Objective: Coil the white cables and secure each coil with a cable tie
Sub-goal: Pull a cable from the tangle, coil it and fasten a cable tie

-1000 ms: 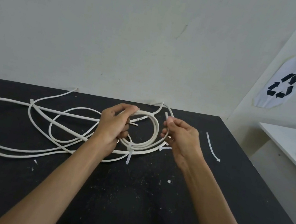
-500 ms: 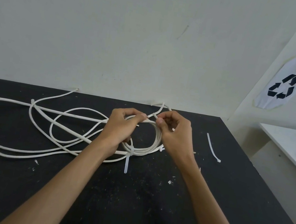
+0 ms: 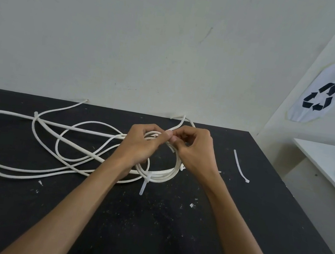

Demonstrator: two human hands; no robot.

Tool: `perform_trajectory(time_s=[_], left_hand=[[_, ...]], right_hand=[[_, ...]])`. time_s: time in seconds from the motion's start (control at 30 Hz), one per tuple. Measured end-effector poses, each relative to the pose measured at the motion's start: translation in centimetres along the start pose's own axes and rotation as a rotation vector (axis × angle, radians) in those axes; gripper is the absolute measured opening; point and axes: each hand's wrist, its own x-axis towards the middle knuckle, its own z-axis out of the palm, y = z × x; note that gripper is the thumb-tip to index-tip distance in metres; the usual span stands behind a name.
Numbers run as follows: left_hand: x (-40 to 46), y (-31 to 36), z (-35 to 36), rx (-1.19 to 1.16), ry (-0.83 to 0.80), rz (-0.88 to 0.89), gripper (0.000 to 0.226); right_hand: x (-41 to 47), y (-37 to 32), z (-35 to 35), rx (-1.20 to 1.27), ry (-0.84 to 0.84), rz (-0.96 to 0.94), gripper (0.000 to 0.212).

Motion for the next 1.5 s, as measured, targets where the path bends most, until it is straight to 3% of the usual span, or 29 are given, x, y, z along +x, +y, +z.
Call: perform_trajectory(time_s=[0.1, 0.17, 0.27, 0.33, 0.43, 0.5, 0.63, 0.93, 1.27, 1.5], left_hand=[[0.5, -0.1, 0.4, -0.055, 0.073, -0.023, 0.022], [0.9, -0.3, 0.5, -0.229, 0.122, -0.096, 0.019], [1.5, -0.6, 0.1, -0.503, 0.206, -0.205, 0.015], [1.9, -0.7, -0.4, -0.640, 0.272, -0.254, 0.015], [2.2, -0.6, -0.7, -0.731, 0.322, -0.258, 0.018], [2.2, -0.6, -0.6, -0.717, 0.325, -0.240, 0.018], [2.0, -0.5, -0.9, -0.649, 0.328, -0.189, 0.016], [1.8, -0.1, -0.4, -0.672, 0.330, -0.176, 0.014], [1.9, -0.3, -0.7, -0.688, 0.320, -0.178, 0.015], [1.7, -1.0, -2.7, -0.396, 0.204, -0.111, 0.015]], right_hand=[[-0.2, -0.2, 0.4, 0.118, 0.040, 0.044, 0.010], [-0.5, -0.1, 0.7, 0.290, 0.063, 0.109, 0.006], [-1.5, 0.7, 1.3, 0.514, 0.052, 0.231, 0.025], [-2.7, 1.6, 1.7, 0.634, -0.037, 0.290, 0.034], [-4.7, 2.2, 2.6, 0.672, -0.302, 0.297, 0.036], [-5.3, 2.5, 3.1, 0.599, -0.368, 0.285, 0.027], [-4.9, 2.7, 3.0, 0.530, -0.317, 0.327, 0.017], [-5.5, 1.8, 4.3, 0.510, -0.462, 0.382, 0.037], [-5.3, 2.3, 4.7, 0.545, -0.357, 0.336, 0.019], [-3.5, 3.3, 0.7, 0.270, -0.185, 0.316, 0.026]])
